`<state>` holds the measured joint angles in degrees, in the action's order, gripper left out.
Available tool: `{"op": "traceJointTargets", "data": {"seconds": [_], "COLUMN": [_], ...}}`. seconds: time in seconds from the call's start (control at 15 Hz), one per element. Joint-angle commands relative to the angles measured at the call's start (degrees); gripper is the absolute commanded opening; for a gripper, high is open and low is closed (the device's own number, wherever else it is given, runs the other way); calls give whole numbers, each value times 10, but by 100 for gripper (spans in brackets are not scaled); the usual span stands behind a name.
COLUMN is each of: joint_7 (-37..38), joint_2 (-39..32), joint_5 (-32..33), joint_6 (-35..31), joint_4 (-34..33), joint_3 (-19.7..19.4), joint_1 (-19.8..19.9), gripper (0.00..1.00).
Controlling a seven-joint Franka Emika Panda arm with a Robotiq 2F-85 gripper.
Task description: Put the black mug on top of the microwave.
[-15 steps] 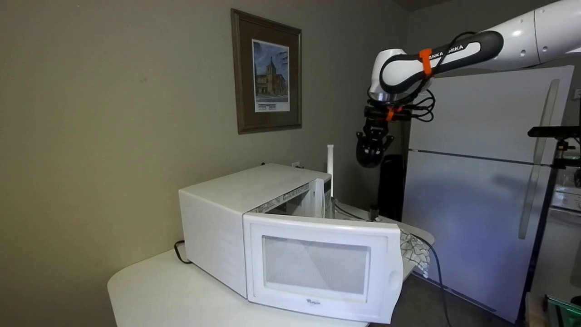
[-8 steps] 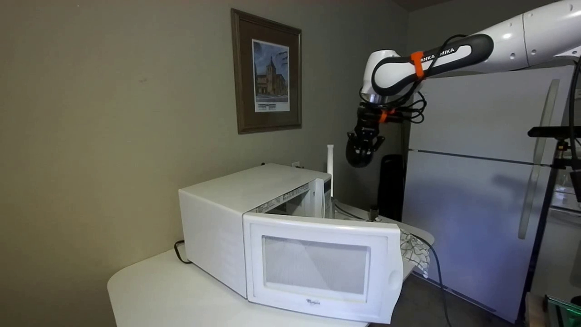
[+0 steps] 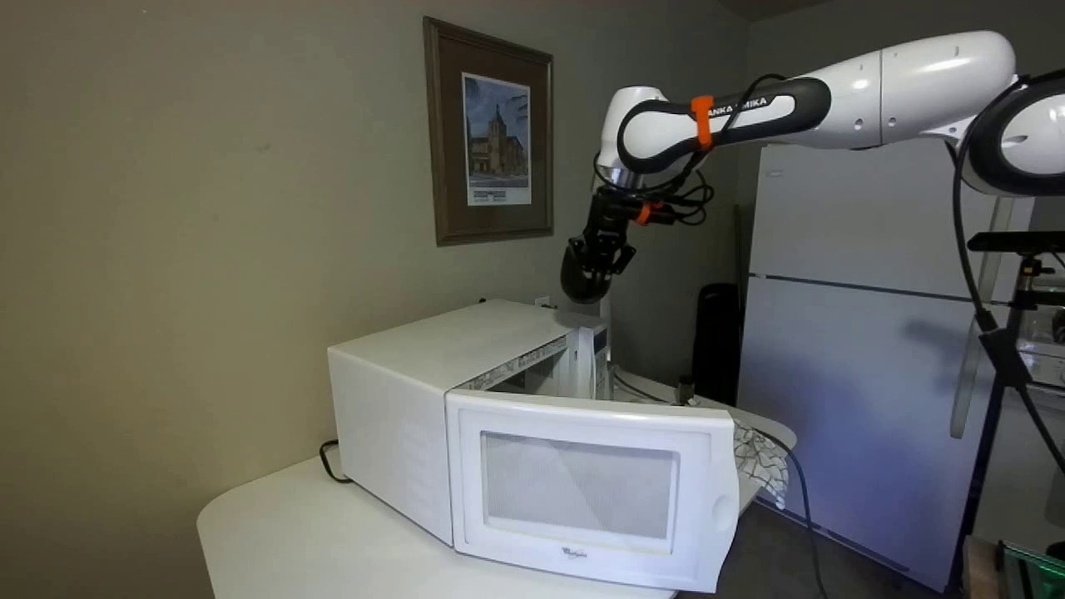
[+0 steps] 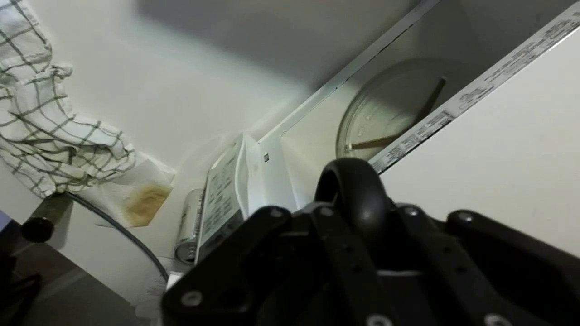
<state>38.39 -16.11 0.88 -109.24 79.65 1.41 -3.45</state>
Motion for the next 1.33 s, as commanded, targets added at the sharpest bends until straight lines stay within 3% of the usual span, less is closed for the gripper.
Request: {"op": "traceJointTargets", "data": {"seconds": [0.0, 0.07, 0.13, 0.33, 0.4, 0.8, 1.13, 1.27], "joint_7": [0, 0, 0, 0, 9, 42, 76, 87], "joint_2": [-76, -36, -46, -50, -54, -149, -215, -224], "joint_5": [-21, -6, -7, -6, -1, -74, -52, -36], "joint_6": [99, 47, 55, 54, 45, 58, 69, 62], "joint_4": [-139, -55, -68, -62, -61, -197, -320, -337], "joint_3": [0, 3, 3, 2, 0, -4, -18, -18], "joint_1": [-16, -10, -12, -10, -12, -16, -31, -35], "gripper": [2, 2, 9, 9, 2, 2, 2, 2]}}
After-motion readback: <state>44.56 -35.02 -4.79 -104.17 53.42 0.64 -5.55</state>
